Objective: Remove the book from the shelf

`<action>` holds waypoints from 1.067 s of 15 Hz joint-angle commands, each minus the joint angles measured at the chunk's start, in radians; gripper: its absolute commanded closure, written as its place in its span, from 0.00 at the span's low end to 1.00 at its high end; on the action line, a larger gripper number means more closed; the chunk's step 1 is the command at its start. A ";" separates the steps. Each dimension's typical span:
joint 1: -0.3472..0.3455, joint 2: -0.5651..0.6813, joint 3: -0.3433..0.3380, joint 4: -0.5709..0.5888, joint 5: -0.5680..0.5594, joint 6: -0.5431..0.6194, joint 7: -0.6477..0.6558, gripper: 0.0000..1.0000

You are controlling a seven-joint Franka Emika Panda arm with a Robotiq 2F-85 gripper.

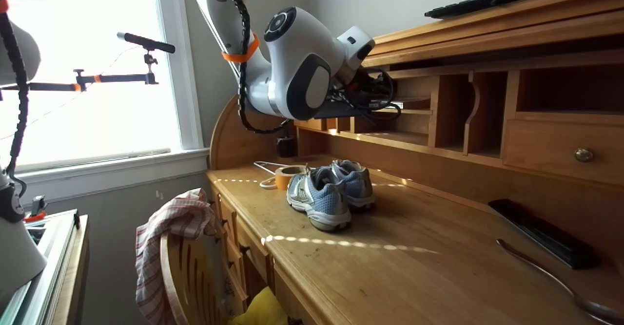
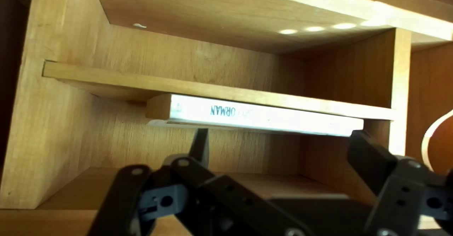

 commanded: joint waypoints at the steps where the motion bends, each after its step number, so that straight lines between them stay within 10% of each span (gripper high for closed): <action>1: -0.035 0.077 0.032 0.065 -0.091 -0.022 0.015 0.00; 16: -0.030 0.175 0.053 0.196 -0.164 -0.143 0.026 0.00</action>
